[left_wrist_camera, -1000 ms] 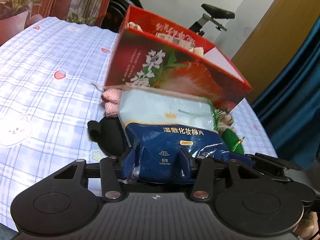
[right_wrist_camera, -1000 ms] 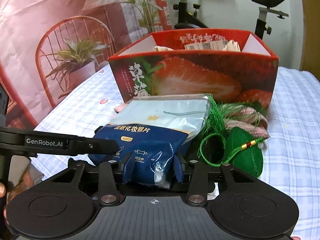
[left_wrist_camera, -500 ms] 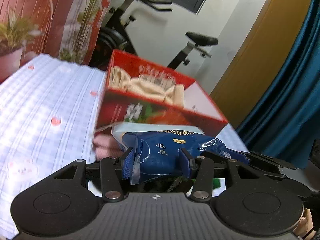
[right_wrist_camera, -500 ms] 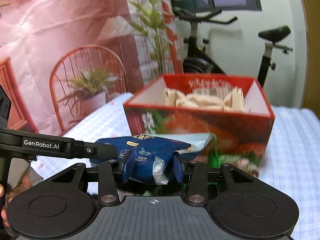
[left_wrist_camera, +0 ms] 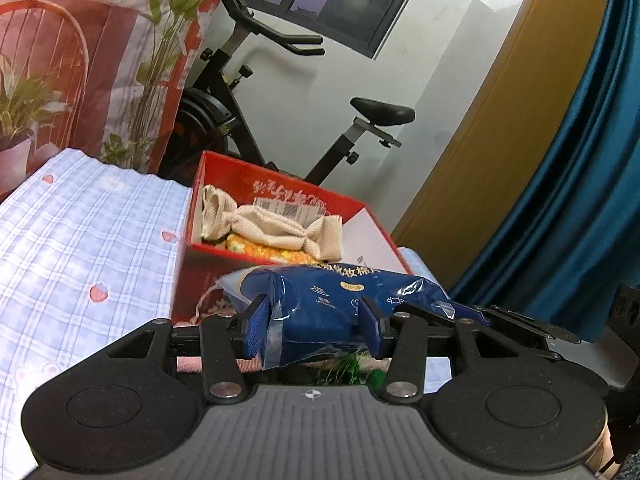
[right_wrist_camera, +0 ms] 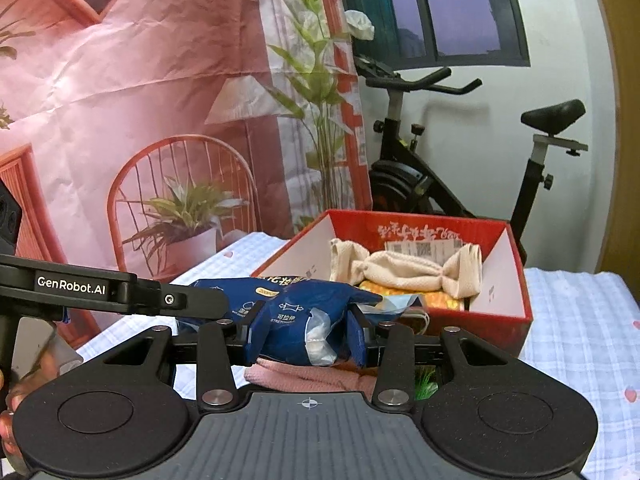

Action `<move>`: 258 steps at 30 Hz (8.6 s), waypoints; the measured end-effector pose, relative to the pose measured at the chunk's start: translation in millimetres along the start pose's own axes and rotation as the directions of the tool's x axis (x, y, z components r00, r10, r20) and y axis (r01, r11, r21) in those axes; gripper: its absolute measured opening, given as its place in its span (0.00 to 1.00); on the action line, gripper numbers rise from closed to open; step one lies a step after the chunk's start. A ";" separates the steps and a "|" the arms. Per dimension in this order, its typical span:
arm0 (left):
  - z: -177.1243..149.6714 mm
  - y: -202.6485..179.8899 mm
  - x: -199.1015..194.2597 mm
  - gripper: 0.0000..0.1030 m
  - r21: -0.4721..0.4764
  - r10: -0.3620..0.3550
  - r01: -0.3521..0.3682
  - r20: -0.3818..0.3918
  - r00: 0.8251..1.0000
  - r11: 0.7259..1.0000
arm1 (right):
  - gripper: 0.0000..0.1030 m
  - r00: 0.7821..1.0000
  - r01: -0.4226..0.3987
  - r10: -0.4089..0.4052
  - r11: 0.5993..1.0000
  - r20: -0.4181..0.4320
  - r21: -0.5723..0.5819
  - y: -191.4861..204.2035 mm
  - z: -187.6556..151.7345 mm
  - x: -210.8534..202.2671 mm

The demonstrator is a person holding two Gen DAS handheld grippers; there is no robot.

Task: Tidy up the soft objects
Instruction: 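Lift the blue cotton pad packet with both grippers toward the red box, then lower the packet into the red box and open both grippers, then move both tools down to the black gloves beside the box, then close both grippers on the black gloves, then lift the black gloves with both grippers into the red box and open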

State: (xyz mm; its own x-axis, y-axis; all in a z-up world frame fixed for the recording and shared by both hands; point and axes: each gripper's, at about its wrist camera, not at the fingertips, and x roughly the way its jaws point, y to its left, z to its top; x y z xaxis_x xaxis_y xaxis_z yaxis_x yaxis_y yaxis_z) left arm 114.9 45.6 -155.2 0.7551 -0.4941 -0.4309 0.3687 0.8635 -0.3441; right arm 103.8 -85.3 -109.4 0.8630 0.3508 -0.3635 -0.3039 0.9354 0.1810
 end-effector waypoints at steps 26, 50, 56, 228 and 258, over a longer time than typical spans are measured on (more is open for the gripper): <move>112.5 -11.8 67.7 0.49 0.075 0.031 -0.038 0.093 0.995 0.996 | 0.38 0.996 0.012 -0.003 0.994 0.088 -0.104 -50.2 115.5 62.1; 90.5 30.8 164.2 0.49 0.114 0.143 -0.116 -0.267 0.953 0.987 | 0.41 0.957 0.021 -0.001 0.998 -0.290 0.066 -110.1 50.9 194.8; 84.2 32.9 162.1 0.49 0.132 0.179 -0.145 -0.300 0.937 0.981 | 0.41 0.938 0.018 0.028 0.991 -0.345 0.129 -112.6 43.2 199.0; 85.9 7.2 107.3 0.12 0.084 0.110 -0.098 -0.146 0.983 0.992 | 0.09 0.992 0.108 -0.108 0.994 -0.068 0.009 -91.7 54.9 89.9; 68.3 30.3 79.6 0.50 0.149 0.209 -0.193 -0.101 0.973 0.970 | 0.24 0.973 0.209 -0.204 0.977 -0.108 0.034 -108.5 20.7 91.5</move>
State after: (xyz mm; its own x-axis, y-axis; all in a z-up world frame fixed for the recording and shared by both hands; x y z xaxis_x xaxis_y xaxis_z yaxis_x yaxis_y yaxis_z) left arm 223.2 39.3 -143.0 0.7566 -0.3104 -0.5755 0.2926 0.9478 -0.1266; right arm 224.1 -155.7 -143.4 0.8583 0.1554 -0.4890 -0.1031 0.9858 0.1324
